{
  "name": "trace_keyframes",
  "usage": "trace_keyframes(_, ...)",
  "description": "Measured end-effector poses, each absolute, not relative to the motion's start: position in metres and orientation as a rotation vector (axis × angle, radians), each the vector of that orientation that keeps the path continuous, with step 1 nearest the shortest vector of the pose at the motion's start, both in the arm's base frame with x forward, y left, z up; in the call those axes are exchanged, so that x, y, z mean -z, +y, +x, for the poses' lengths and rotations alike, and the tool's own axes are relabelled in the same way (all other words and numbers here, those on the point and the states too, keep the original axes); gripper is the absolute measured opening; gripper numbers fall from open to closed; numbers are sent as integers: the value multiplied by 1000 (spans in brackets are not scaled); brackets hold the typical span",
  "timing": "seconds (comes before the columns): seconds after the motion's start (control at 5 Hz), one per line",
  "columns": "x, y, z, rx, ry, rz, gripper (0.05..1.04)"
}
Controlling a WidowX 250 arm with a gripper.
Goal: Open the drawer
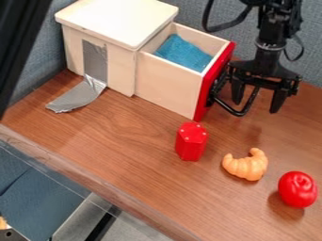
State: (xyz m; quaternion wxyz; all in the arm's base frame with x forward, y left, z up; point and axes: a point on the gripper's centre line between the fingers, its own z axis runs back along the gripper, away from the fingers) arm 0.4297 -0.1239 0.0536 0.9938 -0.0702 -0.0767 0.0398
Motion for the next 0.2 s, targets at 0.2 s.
trace_keyframes(0.2, -60, -129, 428, -64, -163, -133, 1001)
